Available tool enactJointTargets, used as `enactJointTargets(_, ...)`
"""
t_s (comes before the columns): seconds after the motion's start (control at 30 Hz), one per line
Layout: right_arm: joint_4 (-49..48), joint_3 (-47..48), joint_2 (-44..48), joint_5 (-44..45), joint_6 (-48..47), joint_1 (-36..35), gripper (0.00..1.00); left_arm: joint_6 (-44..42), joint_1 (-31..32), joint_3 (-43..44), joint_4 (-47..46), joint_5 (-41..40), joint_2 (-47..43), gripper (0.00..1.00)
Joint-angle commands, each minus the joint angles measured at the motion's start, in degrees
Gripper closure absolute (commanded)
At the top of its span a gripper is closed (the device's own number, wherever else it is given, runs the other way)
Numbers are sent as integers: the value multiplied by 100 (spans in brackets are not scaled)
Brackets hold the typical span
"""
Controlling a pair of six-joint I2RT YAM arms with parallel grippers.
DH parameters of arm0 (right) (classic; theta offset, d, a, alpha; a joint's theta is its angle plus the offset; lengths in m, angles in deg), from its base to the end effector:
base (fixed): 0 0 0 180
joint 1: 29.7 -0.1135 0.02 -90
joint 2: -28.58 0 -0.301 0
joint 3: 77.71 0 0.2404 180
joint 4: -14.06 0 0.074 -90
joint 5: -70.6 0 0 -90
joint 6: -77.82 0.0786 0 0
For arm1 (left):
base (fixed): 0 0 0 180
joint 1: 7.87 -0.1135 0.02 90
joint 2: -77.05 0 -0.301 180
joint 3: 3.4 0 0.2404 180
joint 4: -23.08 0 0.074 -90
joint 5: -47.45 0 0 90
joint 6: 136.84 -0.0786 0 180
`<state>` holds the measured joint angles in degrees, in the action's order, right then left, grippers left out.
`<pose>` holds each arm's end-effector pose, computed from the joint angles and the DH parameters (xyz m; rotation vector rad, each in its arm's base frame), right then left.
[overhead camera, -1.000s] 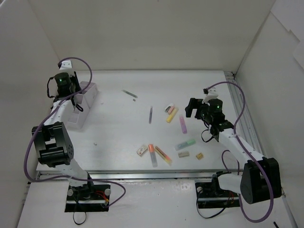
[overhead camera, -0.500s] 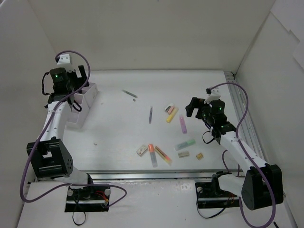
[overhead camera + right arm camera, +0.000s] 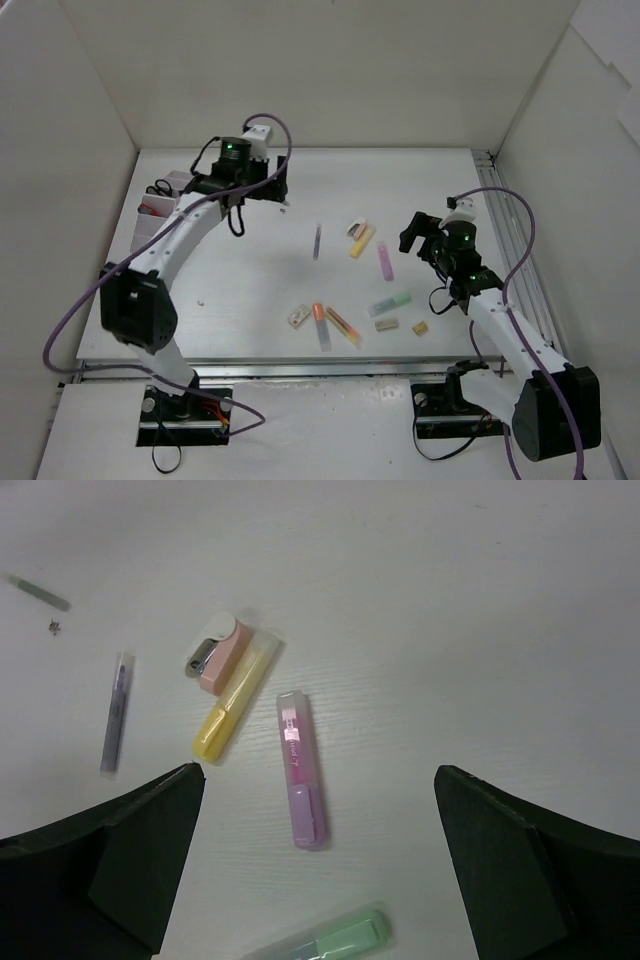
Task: Sort the stationery into containers
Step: Pick up the pen from the center of the board.
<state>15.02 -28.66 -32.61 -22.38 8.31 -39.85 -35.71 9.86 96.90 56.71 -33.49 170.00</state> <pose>0.2537 0.0496 0.2921 0.1265 1.8153 0.4273 0.3866 -0.1366 0.3777 0.2192 2.0448 -0.4757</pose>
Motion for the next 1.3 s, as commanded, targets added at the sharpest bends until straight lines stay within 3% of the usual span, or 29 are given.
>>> enactJointTargets(0.0, 31, 4, 406, 772, 227, 31, 2, -41, 458, 992, 595, -388, 1019, 0)
enactJointTargets(0.13, 224, -75, 617, 958, 245, 48, 2, -120, 985, 2127, 1165, -517, 2252, 0)
enactJointTargets(0.3, 532, -66, 661, 1116, 175, 66, 2, -50, 1162, 3419, 1624, -669, 3464, 3)
enactJointTargets(0.47, 585, -128, 714, 1239, 175, 75, 2, 108, 1215, 3746, 1738, -686, 3967, 8)
enactJointTargets(0.63, 594, -128, 644, 1309, 175, 119, 2, 38, 1505, 3764, 1843, -1212, 4240, 27)
enactJointTargets(0.67, 585, -128, 643, 1335, 183, 101, 2, 20, 1583, 3756, 1870, -1231, 4301, 35)
enactJointTargets(0.77, 585, -145, 643, 1388, 210, 92, 2, 55, 1645, 3668, 1949, -1319, 4354, 43)
enactJointTargets(0.8, 585, -145, 643, 1388, 210, 101, 2, 99, 1645, 3642, 1975, -1354, 4363, 51)
enactJointTargets(0.97, 594, -172, 705, 1423, 245, 101, 2, 152, 1645, 3291, 1950, -1188, 4206, 70)
enactJointTargets(1.03, 594, -198, 757, 1441, 262, 101, 2, 213, 1645, 3035, 1888, -1187, 4074, 91)
enactJointTargets(1.17, 585, -233, 872, 1424, 263, 101, 2, 258, 1645, 2903, 1923, -1371, 3933, 100)
enactJointTargets(1.27, 594, -277, 977, 1441, 289, 92, 2, 240, 1645, 2815, 1923, -1416, 3776, 100)
